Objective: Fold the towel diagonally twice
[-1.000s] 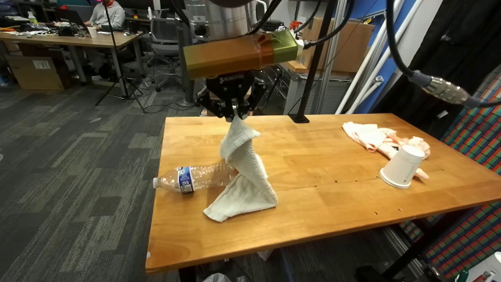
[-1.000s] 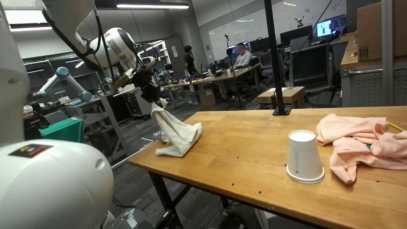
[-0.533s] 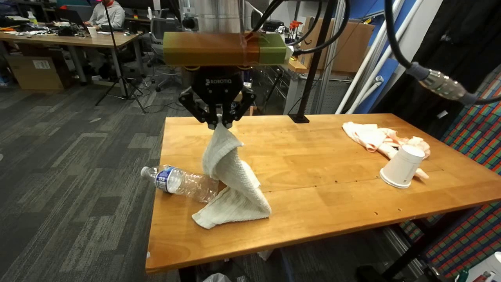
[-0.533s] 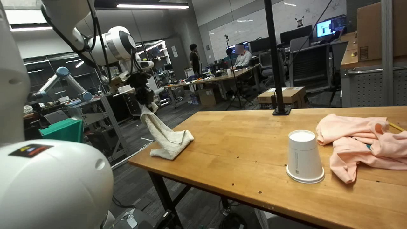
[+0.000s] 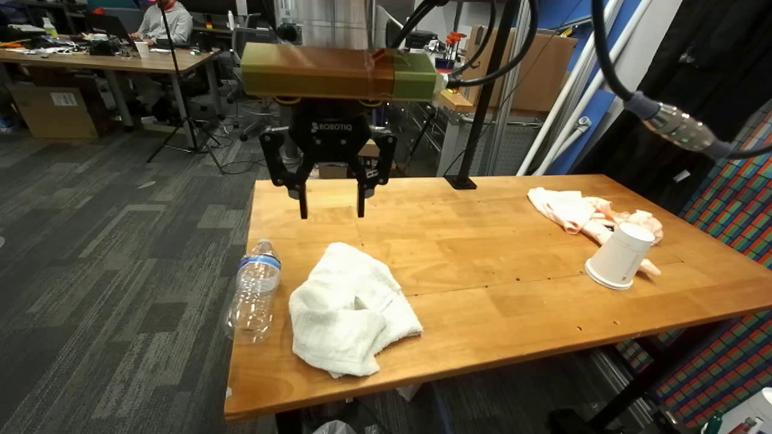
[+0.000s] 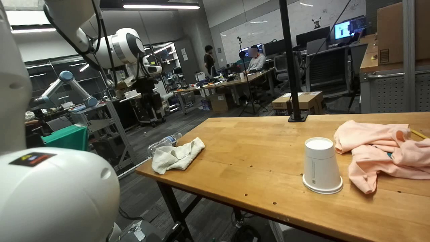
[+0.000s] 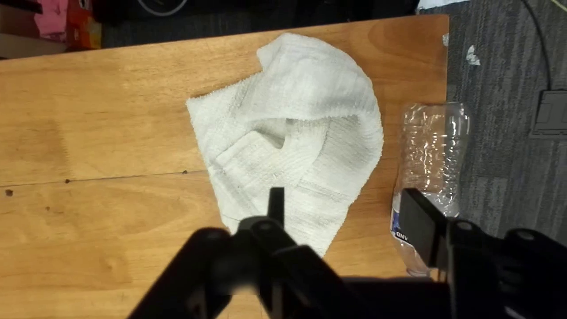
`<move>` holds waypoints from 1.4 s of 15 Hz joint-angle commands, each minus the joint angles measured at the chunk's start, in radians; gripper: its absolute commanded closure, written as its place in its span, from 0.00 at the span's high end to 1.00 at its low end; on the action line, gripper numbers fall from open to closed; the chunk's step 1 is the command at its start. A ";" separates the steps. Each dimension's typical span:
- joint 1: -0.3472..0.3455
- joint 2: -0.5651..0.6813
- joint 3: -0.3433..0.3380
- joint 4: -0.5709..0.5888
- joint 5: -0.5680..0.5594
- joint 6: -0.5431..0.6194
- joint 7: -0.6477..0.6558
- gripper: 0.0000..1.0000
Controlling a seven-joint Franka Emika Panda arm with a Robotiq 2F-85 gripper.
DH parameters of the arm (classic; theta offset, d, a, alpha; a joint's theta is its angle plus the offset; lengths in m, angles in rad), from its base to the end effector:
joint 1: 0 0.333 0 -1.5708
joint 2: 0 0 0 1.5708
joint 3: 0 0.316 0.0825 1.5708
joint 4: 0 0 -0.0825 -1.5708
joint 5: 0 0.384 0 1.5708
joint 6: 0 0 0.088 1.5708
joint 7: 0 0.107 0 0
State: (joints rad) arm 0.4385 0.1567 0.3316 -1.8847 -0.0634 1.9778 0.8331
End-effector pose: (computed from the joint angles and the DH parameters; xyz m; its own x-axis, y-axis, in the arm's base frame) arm 0.4317 0.4035 0.4241 0.9987 -0.0394 -0.0323 -0.0379 -0.9983 0.0443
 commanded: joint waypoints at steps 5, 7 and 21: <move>-0.015 -0.022 0.004 -0.031 0.051 0.123 -0.086 1.00; -0.017 -0.029 0.002 -0.049 0.035 0.182 -0.124 1.00; -0.024 -0.037 -0.004 -0.088 0.018 0.328 -0.194 1.00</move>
State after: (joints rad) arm 0.4155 0.1186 0.3264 -1.9752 -0.0455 2.3088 0.6397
